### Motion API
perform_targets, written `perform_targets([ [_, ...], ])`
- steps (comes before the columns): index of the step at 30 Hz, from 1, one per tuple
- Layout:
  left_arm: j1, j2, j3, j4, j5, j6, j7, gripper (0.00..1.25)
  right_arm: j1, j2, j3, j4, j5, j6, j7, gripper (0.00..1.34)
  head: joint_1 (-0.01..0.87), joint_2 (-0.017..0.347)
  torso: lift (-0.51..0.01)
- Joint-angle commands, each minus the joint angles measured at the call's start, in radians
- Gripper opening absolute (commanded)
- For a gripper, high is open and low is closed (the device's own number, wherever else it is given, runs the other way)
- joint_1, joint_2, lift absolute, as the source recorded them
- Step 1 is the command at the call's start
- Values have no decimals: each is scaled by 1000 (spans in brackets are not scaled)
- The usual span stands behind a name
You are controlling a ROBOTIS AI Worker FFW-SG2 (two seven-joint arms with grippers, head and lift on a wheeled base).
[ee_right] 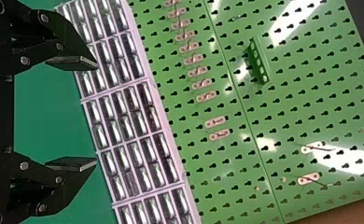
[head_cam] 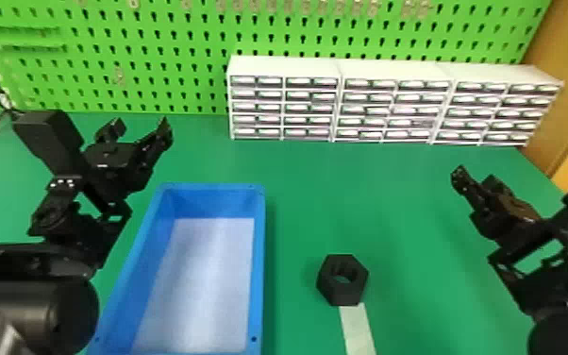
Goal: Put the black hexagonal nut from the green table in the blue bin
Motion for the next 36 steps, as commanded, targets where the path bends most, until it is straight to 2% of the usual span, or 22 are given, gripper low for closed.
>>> perform_targets([
  [1,-1,0,1,0,0,-1,-1,815,-6,5,3,-2,3,14,0,807,692,8,-97],
  [23,0,0,4,0,1,1,-4,815,-7,5,6,-14,14,36,0,807,692,8,-97],
  [29,0,0,10,0,1,-1,-4,815,-7,5,0,-57,34,108,0,807,692,8,-97],
  [36,-3,0,36,0,1,-1,-4,815,-1,10,5,-157,95,244,0,807,692,8,-97],
])
